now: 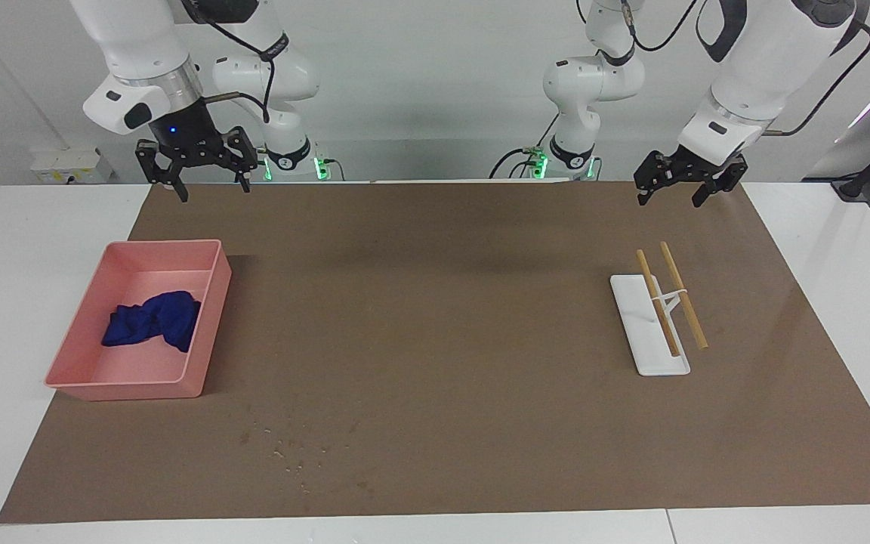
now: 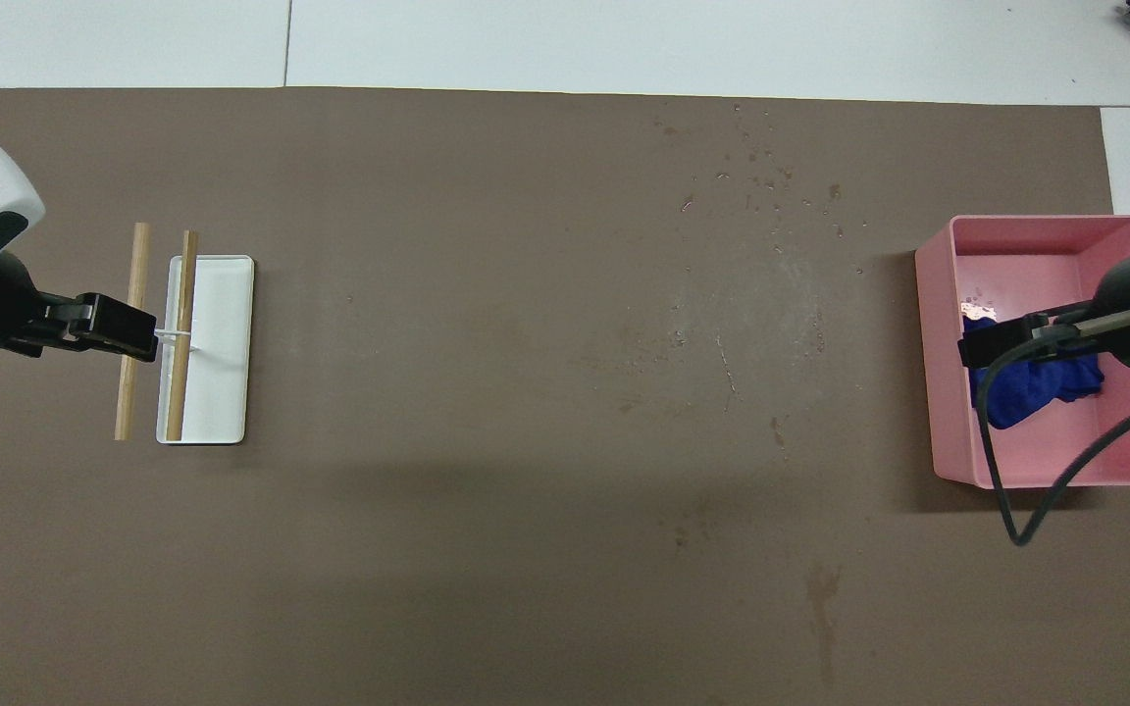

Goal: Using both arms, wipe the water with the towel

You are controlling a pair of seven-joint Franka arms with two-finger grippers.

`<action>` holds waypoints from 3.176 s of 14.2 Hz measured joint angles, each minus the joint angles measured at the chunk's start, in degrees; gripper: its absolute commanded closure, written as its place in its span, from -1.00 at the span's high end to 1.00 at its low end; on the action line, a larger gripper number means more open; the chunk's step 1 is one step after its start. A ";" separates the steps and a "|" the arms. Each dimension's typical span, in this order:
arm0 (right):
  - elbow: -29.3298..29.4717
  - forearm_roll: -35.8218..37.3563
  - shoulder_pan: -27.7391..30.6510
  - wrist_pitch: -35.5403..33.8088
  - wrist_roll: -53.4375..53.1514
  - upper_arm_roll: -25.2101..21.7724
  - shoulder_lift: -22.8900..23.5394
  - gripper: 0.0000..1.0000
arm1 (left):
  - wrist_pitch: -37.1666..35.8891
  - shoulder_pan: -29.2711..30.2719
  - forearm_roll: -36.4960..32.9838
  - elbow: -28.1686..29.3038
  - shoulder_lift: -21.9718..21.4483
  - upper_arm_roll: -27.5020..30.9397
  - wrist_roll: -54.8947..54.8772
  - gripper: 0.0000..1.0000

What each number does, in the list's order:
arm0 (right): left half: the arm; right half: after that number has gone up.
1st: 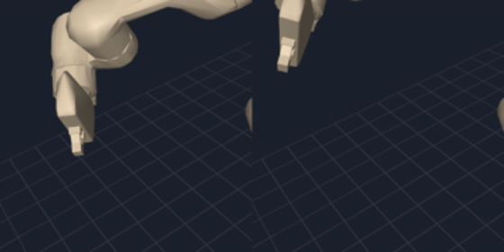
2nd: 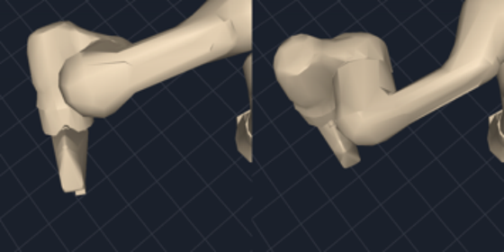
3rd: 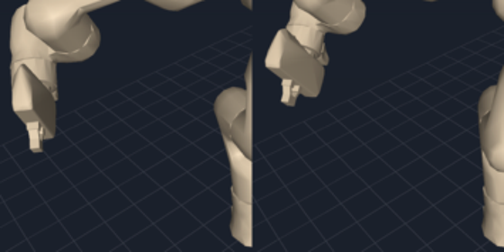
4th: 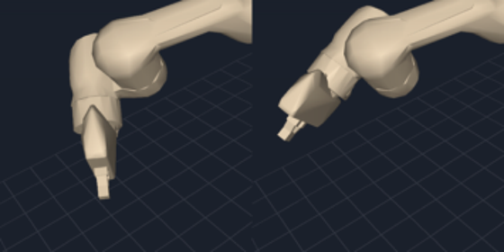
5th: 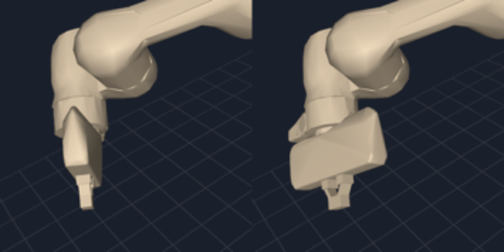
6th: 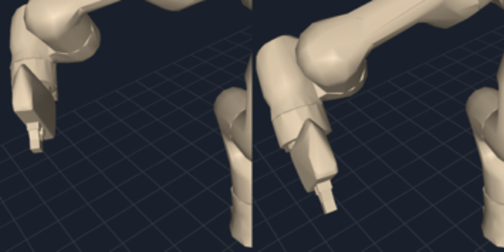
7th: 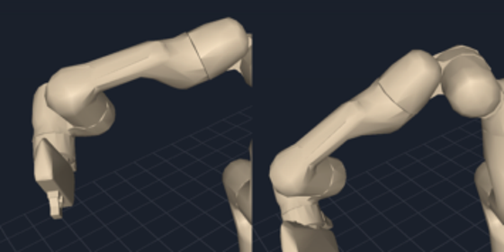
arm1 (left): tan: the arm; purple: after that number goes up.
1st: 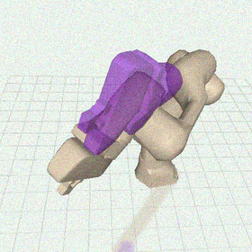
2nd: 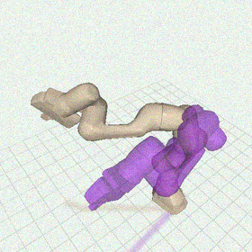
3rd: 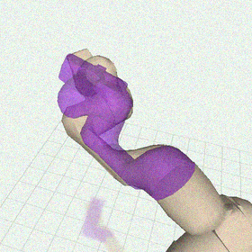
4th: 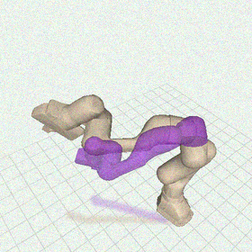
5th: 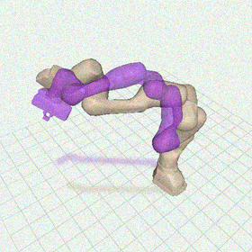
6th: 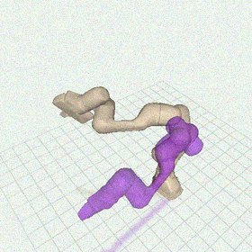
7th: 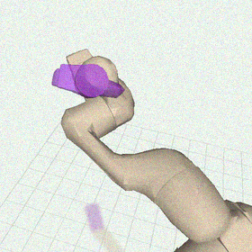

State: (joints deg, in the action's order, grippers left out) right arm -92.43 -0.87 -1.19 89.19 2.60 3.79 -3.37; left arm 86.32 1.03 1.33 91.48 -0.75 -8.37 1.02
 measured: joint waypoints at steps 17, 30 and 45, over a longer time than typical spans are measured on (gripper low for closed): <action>1.84 0.00 0.09 -4.07 -2.08 -0.25 1.48 1.00 | 0.00 0.00 0.00 0.00 0.00 0.00 0.00 1.00; 1.71 0.00 0.69 -3.64 -2.11 -0.37 1.48 1.00 | 0.00 0.00 0.00 0.00 0.00 0.00 0.00 1.00; 1.42 0.02 6.69 -3.02 -2.82 -0.96 1.48 1.00 | 0.00 0.00 0.00 0.00 0.00 0.00 0.00 1.00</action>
State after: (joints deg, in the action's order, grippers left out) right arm -91.01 -0.84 5.49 86.17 -0.23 2.83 -1.89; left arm 86.32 1.03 1.33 91.48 -0.76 -8.37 1.02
